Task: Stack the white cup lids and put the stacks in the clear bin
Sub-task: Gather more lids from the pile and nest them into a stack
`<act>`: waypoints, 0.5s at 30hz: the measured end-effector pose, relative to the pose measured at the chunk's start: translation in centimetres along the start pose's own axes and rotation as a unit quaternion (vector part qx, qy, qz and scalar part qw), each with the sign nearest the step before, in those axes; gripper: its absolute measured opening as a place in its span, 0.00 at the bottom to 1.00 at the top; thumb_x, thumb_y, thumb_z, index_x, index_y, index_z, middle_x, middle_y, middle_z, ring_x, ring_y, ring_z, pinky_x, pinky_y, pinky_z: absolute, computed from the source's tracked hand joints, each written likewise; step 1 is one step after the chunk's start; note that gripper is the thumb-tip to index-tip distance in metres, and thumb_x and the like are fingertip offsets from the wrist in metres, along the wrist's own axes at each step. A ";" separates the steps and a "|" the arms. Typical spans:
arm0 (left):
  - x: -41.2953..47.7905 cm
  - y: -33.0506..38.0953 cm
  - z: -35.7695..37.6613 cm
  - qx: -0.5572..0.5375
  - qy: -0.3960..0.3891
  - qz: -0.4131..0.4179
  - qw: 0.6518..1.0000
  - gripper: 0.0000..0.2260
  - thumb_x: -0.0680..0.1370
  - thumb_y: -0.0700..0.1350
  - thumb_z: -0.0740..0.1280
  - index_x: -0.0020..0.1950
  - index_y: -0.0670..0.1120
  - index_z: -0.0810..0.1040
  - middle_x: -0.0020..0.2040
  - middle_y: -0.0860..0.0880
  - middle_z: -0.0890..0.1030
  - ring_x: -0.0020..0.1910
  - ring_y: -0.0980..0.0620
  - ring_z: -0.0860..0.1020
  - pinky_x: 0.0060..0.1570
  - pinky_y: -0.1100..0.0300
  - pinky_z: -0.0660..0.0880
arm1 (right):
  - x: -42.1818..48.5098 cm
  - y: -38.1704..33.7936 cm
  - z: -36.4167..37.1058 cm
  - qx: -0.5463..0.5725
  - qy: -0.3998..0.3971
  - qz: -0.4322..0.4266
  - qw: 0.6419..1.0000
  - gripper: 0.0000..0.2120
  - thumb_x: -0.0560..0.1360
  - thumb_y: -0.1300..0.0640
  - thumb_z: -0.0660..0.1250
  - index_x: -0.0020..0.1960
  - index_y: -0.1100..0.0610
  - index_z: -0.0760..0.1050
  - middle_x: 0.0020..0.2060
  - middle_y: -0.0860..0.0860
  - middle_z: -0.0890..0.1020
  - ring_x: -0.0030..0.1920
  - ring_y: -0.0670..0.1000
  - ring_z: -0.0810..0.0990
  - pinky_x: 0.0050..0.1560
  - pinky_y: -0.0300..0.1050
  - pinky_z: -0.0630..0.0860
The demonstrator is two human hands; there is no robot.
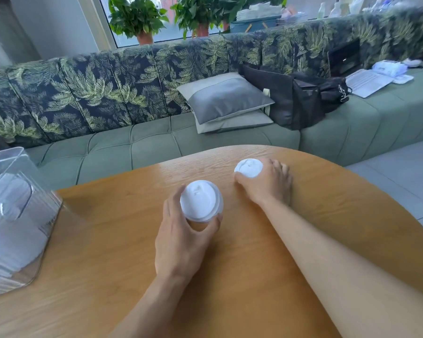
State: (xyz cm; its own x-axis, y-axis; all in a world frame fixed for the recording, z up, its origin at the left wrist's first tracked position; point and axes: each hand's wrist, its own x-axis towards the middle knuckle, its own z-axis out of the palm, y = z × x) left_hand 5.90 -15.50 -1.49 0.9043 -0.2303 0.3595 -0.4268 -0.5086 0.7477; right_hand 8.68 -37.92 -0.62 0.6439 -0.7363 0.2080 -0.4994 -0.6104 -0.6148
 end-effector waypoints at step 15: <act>-3.6 1.3 -1.9 -0.053 0.044 -0.030 0.997 0.38 0.70 0.62 0.77 0.75 0.61 0.62 0.63 0.71 0.65 0.59 0.69 0.69 0.51 0.61 0.70 | -11.8 1.2 -4.1 0.224 -0.020 -0.071 0.972 0.30 0.63 0.39 0.78 0.62 0.38 0.72 0.53 0.37 0.74 0.50 0.31 0.71 0.48 0.19 0.65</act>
State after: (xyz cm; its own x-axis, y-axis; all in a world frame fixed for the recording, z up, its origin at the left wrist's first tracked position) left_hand 2.02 -13.79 -0.77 0.9261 -0.1257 0.3556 -0.3740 -0.4282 0.8227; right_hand -1.90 -31.16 -0.65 0.7142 -0.6370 0.2901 -0.1079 -0.5097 -0.8536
